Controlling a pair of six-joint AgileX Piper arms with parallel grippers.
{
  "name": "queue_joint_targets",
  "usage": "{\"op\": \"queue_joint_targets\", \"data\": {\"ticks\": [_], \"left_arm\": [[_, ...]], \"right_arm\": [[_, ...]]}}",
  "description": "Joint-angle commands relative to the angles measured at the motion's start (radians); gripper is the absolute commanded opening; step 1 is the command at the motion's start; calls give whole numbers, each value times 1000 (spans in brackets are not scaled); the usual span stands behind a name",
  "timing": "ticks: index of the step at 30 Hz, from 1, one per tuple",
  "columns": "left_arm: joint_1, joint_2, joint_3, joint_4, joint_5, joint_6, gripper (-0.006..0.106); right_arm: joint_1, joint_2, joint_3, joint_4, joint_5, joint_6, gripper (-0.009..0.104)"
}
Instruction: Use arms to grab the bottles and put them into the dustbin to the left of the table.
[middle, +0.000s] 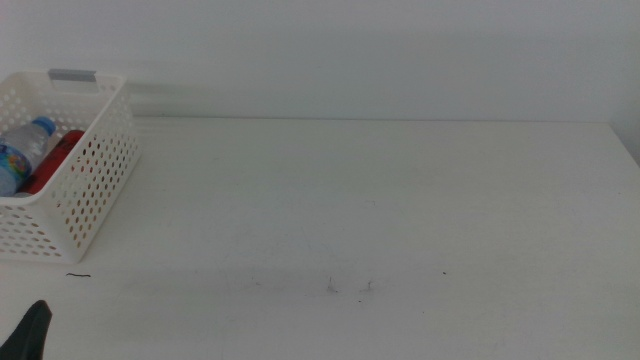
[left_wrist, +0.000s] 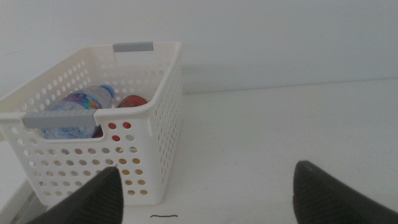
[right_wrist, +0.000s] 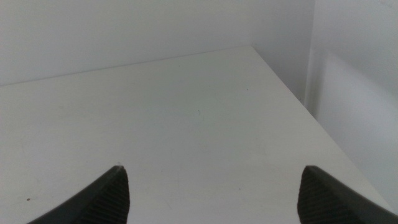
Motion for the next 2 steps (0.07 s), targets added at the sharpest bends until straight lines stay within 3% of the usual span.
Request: {"op": "queue_joint_targets", "data": {"ticks": [1, 2], "left_arm": [[-7, -3, 0, 3, -15, 1, 94], [-7, -3, 0, 3, -15, -2, 94]], "right_arm": [[-5, -3, 3, -6, -13, -5, 90], [-5, -3, 3, -6, -13, -5, 90]]}}
